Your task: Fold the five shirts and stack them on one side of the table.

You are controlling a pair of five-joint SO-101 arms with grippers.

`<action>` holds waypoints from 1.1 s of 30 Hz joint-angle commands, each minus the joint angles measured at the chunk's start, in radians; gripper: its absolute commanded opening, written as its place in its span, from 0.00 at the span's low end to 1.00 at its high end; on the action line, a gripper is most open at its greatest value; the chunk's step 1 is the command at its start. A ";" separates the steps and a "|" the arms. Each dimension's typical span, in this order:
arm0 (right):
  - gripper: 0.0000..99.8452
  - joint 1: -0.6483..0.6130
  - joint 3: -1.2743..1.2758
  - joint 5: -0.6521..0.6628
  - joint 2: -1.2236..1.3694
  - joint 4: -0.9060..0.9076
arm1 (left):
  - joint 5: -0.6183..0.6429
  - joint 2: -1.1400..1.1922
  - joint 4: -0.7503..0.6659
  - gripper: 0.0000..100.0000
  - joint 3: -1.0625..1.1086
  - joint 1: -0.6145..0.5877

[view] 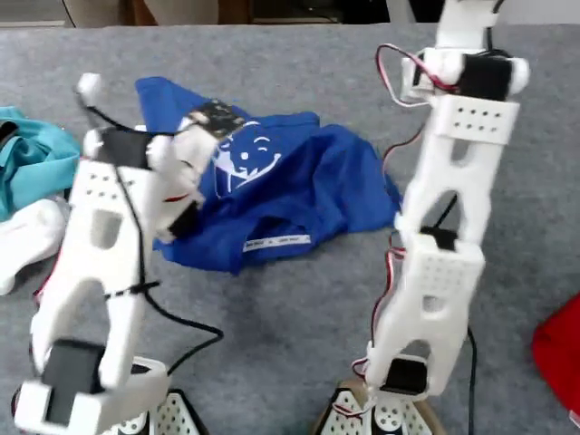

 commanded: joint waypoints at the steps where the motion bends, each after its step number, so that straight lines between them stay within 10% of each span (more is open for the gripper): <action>1: 0.19 0.015 0.372 0.008 -0.291 0.017 | -0.066 -0.134 0.018 0.02 -0.006 -0.064; 11: 0.19 0.015 1.046 -0.098 -0.493 -0.114 | -0.095 -0.378 0.018 0.02 -0.084 -0.132; 19: 0.19 0.002 1.227 -0.201 -0.475 -0.311 | -0.095 -0.461 0.018 0.03 0.071 -0.138; 25: 0.19 -0.004 1.268 -0.209 -0.332 -0.399 | -0.109 -0.535 0.018 0.24 0.176 -0.215; 33: 0.19 0.015 1.267 -0.170 -0.236 -0.480 | -0.244 -0.596 0.018 0.20 0.175 -0.359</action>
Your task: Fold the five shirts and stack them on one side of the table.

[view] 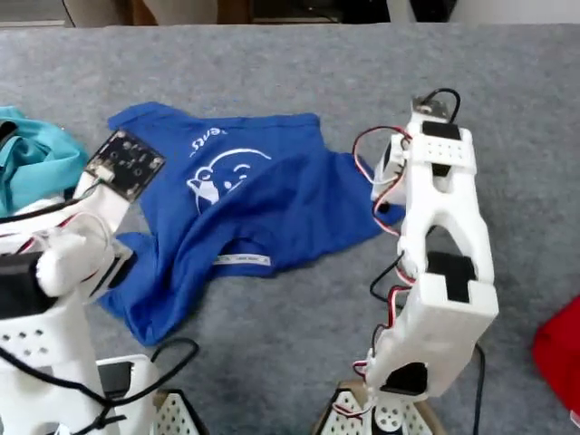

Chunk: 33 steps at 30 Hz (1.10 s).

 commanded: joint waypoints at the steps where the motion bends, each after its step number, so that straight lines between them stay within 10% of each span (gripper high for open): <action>1: 0.19 0.012 -0.004 0.031 -0.004 -0.018 | -0.017 -0.025 0.011 0.20 -0.012 -0.051; 24: 0.18 0.028 -0.213 0.081 0.306 -0.017 | -0.037 -0.019 0.011 0.20 0.000 -0.075; 33: 0.01 0.028 -0.217 0.075 0.305 0.005 | -0.032 -0.018 0.011 0.20 0.000 -0.075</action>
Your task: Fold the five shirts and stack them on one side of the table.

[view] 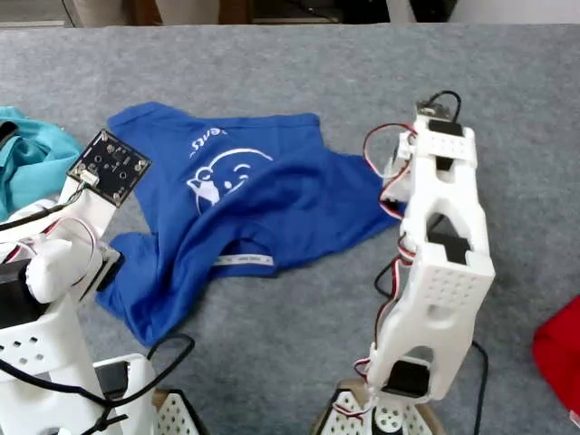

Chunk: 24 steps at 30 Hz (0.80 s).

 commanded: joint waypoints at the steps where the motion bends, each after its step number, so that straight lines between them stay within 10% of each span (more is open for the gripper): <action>1: 0.01 -0.012 0.002 0.003 0.016 0.008 | 0.002 -0.001 0.011 0.20 -0.003 -0.009; 10: 0.00 -0.010 -0.025 0.003 -0.111 0.081 | 0.422 0.131 -0.250 0.20 -0.026 0.018; 16: 0.00 0.004 0.005 0.008 -0.143 0.049 | 0.804 0.509 -0.336 0.20 -0.275 0.299; 24: 0.00 0.116 0.050 0.009 -0.094 -0.112 | 0.907 1.099 -0.407 0.20 -0.792 0.557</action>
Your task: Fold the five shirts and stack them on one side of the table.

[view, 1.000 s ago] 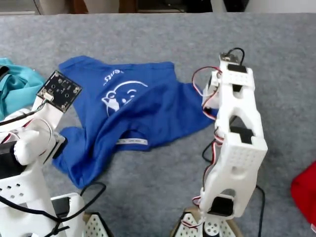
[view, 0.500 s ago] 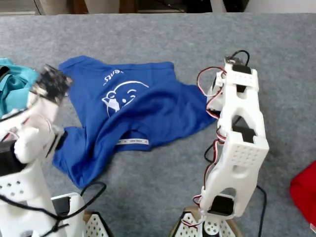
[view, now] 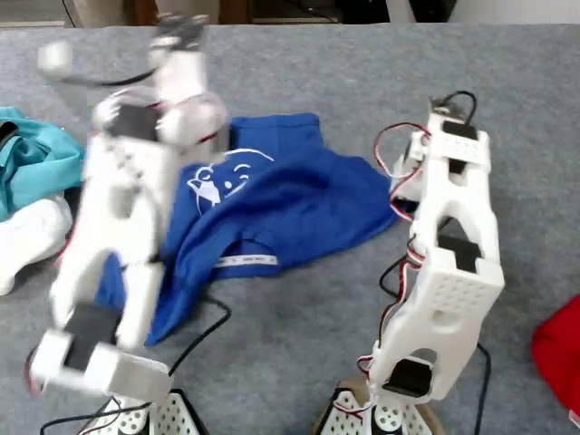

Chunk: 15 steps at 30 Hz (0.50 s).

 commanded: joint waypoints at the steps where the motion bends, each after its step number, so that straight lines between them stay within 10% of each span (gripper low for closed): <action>1: 0.00 0.044 0.001 0.008 -0.004 -0.064 | 0.017 0.240 -0.054 0.20 -0.292 0.061; 15: 0.00 0.039 -0.007 0.009 0.016 -0.071 | 0.219 1.067 -0.218 0.20 -1.145 0.158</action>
